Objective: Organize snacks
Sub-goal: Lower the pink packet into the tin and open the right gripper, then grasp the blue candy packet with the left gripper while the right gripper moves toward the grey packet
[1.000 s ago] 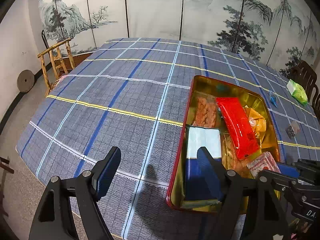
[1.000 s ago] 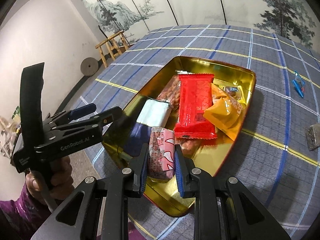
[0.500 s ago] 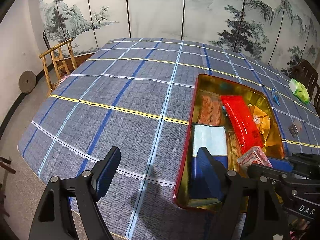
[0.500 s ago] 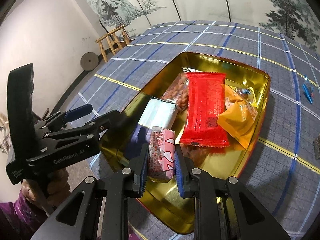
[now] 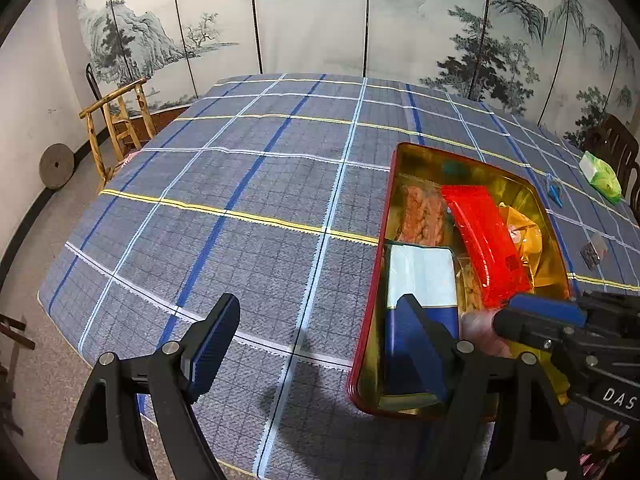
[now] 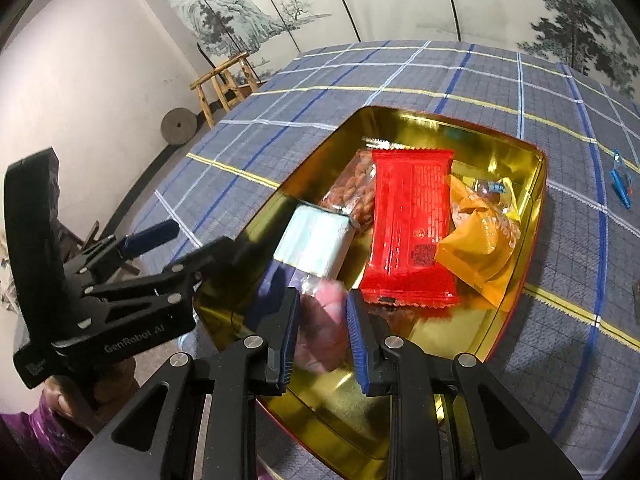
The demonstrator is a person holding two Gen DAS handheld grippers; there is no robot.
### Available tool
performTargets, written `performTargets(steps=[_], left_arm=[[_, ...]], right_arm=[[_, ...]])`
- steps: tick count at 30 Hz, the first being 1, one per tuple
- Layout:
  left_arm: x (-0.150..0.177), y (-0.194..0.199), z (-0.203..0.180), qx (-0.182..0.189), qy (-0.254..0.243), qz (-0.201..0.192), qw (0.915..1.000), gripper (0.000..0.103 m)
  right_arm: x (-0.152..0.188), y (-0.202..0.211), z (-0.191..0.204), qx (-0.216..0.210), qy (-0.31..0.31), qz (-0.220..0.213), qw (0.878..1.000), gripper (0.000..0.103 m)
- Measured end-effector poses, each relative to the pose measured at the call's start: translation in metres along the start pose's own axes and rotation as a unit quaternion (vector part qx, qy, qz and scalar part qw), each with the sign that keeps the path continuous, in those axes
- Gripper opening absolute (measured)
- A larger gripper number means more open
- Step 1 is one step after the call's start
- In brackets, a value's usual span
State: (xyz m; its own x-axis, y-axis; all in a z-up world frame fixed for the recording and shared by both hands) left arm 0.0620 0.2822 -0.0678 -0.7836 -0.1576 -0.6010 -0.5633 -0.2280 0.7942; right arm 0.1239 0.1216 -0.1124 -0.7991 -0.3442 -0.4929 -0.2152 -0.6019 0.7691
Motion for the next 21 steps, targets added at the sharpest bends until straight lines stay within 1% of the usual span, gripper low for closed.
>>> performTargets(steps=[4, 7, 13, 17, 21], left_arm=[[0.001, 0.002, -0.002, -0.002, -0.004, 0.000, 1.0000, 0.077], [0.000, 0.003, -0.004, -0.004, -0.007, -0.001, 1.0000, 0.077], [-0.001, 0.007, -0.009, -0.006, -0.013, 0.000, 0.9999, 0.078], [-0.004, 0.010, -0.014, -0.010, -0.021, -0.004, 0.9997, 0.078], [-0.007, 0.013, -0.021, -0.011, -0.029, -0.006, 0.9995, 0.078]], right_arm=[[0.000, 0.004, 0.001, 0.001, 0.005, -0.007, 1.000, 0.026], [0.002, 0.012, -0.001, -0.008, 0.002, -0.015, 1.000, 0.026], [0.014, 0.035, -0.019, -0.020, -0.019, -0.040, 0.999, 0.027], [0.025, 0.058, -0.047, 0.000, -0.038, -0.066, 0.997, 0.033], [0.035, 0.082, -0.090, 0.036, -0.073, -0.092, 0.992, 0.041]])
Point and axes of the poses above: each gripper's, at about its wrist camera, not at the fingertips, and y roughly against the way its jaws point, z to its left, x to its underside, the point moved 5 cm from there along -y, roughly the way its jaws point, and after that the axes turned 7 degrees about -y, right-handed, at the moved point
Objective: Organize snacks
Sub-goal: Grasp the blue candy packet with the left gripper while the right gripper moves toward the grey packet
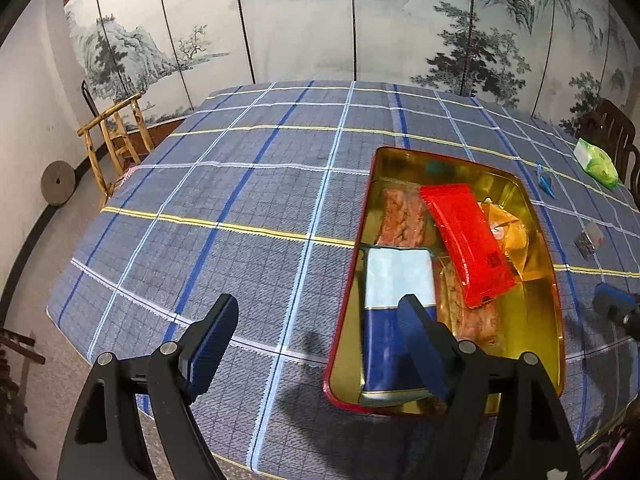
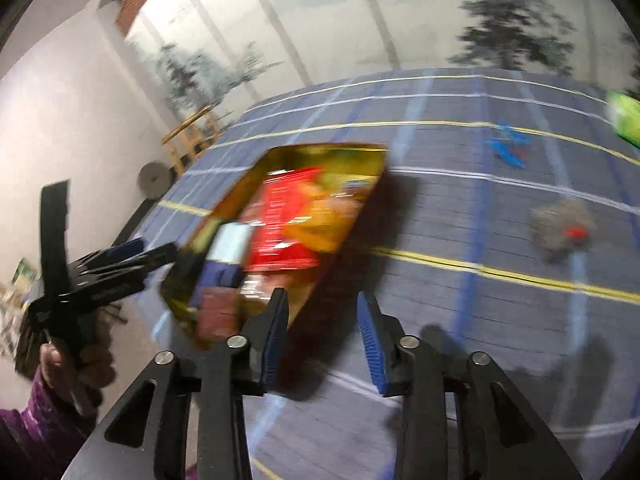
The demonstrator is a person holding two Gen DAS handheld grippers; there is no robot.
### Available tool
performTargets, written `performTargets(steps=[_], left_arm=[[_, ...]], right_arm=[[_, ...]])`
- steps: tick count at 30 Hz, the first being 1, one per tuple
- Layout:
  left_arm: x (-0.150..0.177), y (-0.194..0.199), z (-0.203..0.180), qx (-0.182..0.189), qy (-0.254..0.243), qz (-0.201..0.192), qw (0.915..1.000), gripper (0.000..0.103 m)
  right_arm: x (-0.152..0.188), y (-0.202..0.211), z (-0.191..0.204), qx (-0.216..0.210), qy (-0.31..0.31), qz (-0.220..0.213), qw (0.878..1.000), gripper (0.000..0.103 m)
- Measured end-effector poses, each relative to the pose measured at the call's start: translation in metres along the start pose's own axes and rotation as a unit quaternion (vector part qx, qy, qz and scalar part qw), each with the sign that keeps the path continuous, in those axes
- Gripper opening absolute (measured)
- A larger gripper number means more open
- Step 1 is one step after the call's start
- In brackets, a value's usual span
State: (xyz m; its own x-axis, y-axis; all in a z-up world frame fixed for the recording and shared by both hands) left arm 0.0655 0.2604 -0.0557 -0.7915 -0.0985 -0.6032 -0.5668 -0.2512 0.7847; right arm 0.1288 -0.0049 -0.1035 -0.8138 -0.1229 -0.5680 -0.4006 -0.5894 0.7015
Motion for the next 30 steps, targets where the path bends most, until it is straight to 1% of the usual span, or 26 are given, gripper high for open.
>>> performTargets(steps=[2, 5, 6, 12, 15, 19, 27, 28, 30], left_arm=[[-0.002, 0.002, -0.005, -0.001, -0.006, -0.002, 1.0000, 0.079], [-0.006, 0.004, -0.013, -0.003, -0.017, -0.004, 0.9998, 0.079], [-0.007, 0.004, -0.016, -0.003, -0.020, -0.005, 0.9998, 0.080], [-0.016, 0.006, -0.038, -0.004, -0.046, -0.008, 0.9989, 0.080], [-0.021, 0.007, -0.050, -0.006, -0.061, -0.010, 0.9980, 0.080], [-0.031, 0.008, -0.072, -0.008, -0.087, -0.014, 0.9961, 0.081], [-0.058, 0.004, -0.123, -0.005, -0.133, -0.022, 0.9908, 0.085], [-0.062, 0.002, -0.133, -0.001, -0.139, -0.020, 0.9900, 0.085], [-0.071, -0.003, -0.149, 0.018, -0.146, -0.012, 0.9890, 0.085]], right_arm=[[-0.001, 0.010, -0.029, 0.032, -0.018, -0.012, 0.999, 0.042], [-0.002, 0.022, -0.066, 0.067, -0.038, -0.025, 0.997, 0.047], [-0.001, 0.028, -0.079, 0.085, -0.044, -0.031, 0.995, 0.049], [-0.001, 0.050, -0.135, 0.156, -0.052, -0.051, 0.985, 0.059], [0.001, 0.057, -0.156, 0.174, -0.063, -0.055, 0.981, 0.065], [0.002, 0.066, -0.185, 0.185, -0.089, -0.063, 0.977, 0.069], [0.000, 0.074, -0.230, 0.208, -0.116, -0.070, 0.969, 0.075], [0.000, 0.077, -0.234, 0.211, -0.115, -0.076, 0.968, 0.078], [-0.002, 0.078, -0.241, 0.217, -0.115, -0.080, 0.966, 0.079]])
Point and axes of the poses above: each gripper's, at about its wrist camera, not at the fingertips, and y roughly against the way its jaws point, z to its left, x to its underside, the point moved 5 cm from there along -y, roughly the way its jaws point, and after that the axes turned 7 degrees about -y, right-handed, at the moved point
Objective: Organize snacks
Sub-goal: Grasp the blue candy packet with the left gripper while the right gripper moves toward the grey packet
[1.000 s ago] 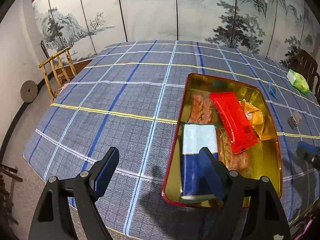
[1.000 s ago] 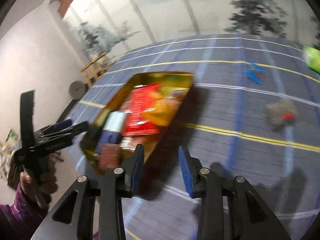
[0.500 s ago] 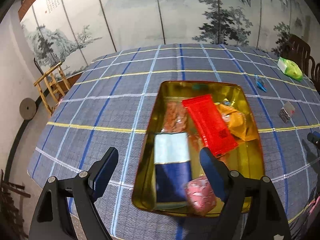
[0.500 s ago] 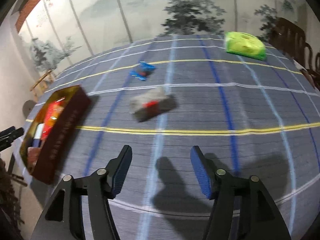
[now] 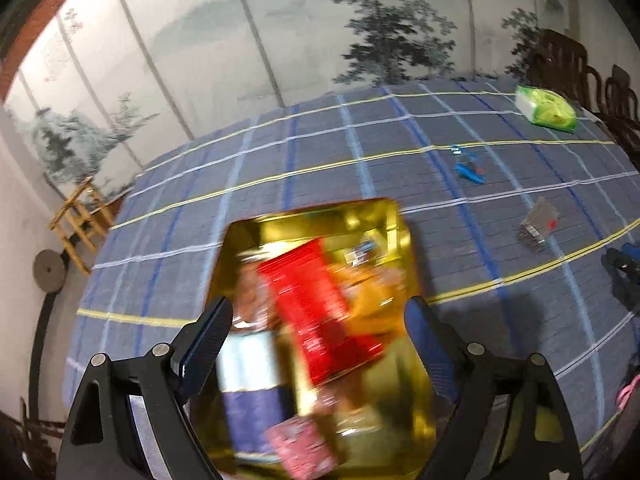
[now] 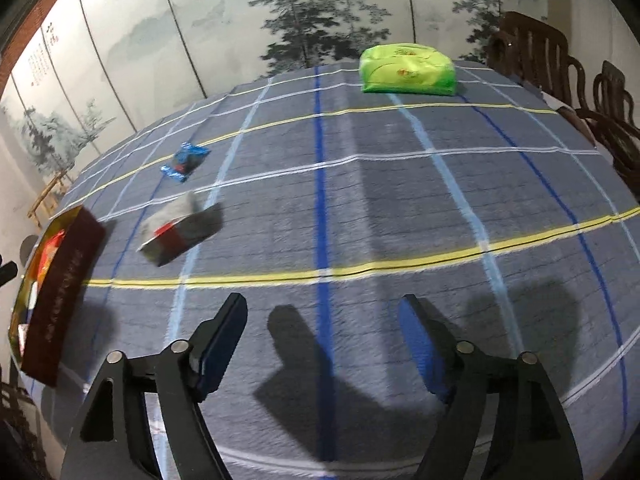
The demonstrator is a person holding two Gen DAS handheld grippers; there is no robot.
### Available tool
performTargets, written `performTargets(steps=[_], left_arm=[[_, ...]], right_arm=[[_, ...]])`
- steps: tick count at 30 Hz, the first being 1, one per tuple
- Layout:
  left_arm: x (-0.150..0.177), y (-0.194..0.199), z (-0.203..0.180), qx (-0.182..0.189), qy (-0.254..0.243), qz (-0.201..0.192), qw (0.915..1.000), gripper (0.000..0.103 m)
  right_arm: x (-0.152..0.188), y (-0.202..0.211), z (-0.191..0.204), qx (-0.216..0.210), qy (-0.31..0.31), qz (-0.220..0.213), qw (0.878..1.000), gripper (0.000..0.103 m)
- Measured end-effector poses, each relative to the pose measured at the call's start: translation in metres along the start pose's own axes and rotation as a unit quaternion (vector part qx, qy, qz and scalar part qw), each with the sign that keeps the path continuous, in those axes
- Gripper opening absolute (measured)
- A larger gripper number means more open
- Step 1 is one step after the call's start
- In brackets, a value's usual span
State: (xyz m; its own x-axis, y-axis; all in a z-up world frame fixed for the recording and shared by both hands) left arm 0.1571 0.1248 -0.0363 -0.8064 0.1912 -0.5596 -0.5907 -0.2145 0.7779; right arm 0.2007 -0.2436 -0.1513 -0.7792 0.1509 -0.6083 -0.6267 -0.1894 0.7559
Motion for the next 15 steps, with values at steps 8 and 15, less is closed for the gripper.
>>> performTargets(steps=[8, 15], left_arm=[[-0.076, -0.028, -0.060, 0.117, -0.003, 0.002, 0.9931, 0.085], [-0.141, -0.086, -0.110, 0.147, -0.044, 0.009, 0.9882, 0.085]], right_arm=[[-0.006, -0.002, -0.005, -0.017, -0.009, -0.013, 1.000, 0.082], [-0.004, 0.003, 0.008, -0.054, 0.017, -0.023, 0.998, 0.082]])
Point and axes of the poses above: each gripper's, at about its wrist camera, not at the fingertips, and y roughly against the way its jaws point, z to its left, x to its underside, the point moved 5 cm from there along -y, roughly the way its jaws point, and after that the axes turned 7 degrees about -y, right-handed, at the moved point
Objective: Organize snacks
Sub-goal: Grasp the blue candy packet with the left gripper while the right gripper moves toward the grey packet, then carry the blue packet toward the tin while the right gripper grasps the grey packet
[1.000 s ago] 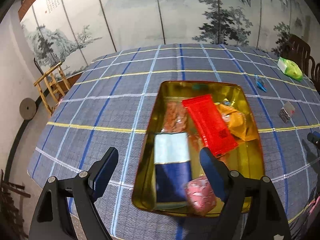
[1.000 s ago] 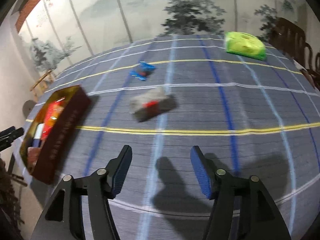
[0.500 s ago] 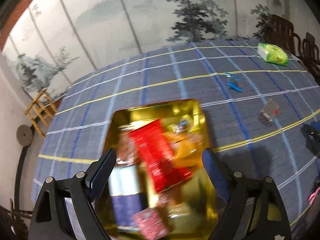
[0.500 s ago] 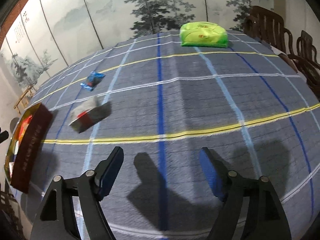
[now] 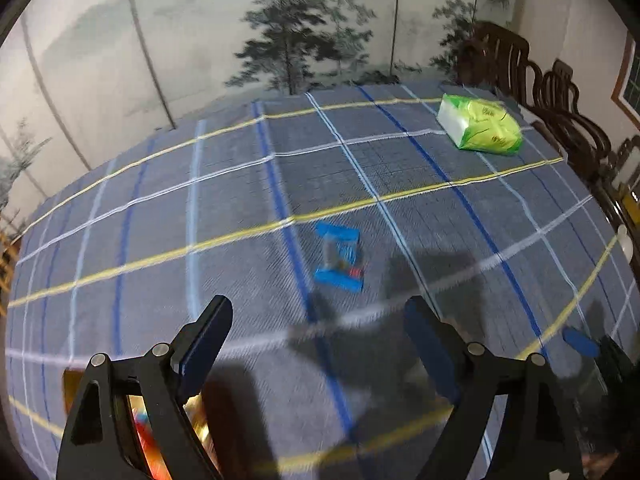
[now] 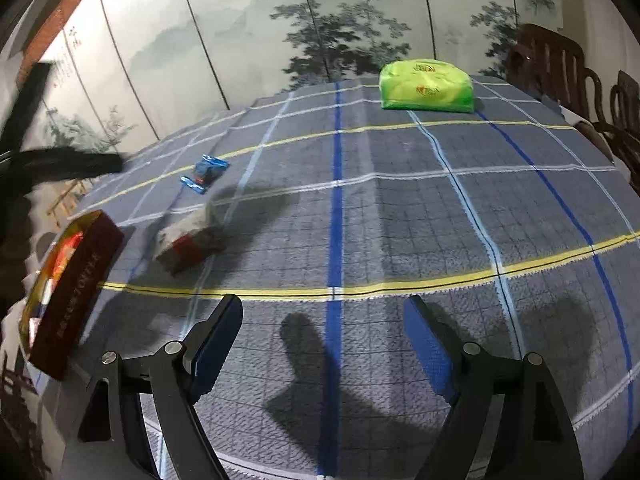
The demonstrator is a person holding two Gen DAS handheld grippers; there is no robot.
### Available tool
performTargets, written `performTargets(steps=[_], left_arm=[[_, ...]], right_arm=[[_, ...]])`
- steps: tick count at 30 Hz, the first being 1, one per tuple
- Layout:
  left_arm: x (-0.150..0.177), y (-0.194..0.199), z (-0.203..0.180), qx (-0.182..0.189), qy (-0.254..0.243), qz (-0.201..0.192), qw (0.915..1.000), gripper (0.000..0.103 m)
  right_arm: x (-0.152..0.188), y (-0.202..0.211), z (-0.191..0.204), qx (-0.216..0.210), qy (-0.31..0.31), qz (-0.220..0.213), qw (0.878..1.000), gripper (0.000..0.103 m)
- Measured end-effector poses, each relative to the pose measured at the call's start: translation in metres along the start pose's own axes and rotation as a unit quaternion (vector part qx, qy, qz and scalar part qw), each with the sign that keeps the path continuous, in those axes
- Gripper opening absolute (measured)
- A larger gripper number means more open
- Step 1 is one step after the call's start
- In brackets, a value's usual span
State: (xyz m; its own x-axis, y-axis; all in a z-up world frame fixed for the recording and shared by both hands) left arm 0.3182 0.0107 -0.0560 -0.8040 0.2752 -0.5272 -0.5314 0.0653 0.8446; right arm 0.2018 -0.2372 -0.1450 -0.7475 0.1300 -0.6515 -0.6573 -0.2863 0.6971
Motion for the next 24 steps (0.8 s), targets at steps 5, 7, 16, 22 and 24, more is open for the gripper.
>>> performTargets(steps=[5, 7, 16, 22, 24], left_arm=[[-0.019, -0.048, -0.005, -0.002, -0.022, 0.027, 0.9994, 0.075], [-0.021, -0.060, -0.008, 0.000, -0.032, 0.036, 0.9988, 0.075], [-0.024, -0.094, -0.018, 0.026, -0.038, 0.060, 0.9972, 0.023], [-0.010, -0.071, -0.021, 0.024, -0.005, 0.062, 0.9978, 0.020], [-0.001, -0.049, -0.023, 0.026, 0.011, 0.046, 0.9986, 0.020]], right_arm=[[-0.001, 0.004, -0.001, -0.022, -0.009, -0.009, 1.000, 0.083], [0.000, 0.004, 0.001, -0.030, -0.006, -0.008, 1.000, 0.083], [-0.002, 0.006, 0.001, -0.047, -0.010, -0.014, 0.999, 0.083], [-0.004, 0.003, 0.000, -0.047, -0.017, -0.009, 0.999, 0.083], [-0.004, 0.001, -0.002, -0.049, -0.018, -0.004, 0.999, 0.083]])
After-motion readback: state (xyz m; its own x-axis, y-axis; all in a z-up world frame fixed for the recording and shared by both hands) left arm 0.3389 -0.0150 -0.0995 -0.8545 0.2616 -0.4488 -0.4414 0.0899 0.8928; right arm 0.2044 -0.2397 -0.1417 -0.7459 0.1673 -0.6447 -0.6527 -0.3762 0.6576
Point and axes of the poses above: each gripper's, at about its wrist camera, not at the fingertips, and y roughly against the way its jaws point, z to its left, x to its underside, the point moved 5 cm from there along -y, roughly the way its jaws point, and after that the axes turned 7 degrees about -y, right-handed, at the moved point
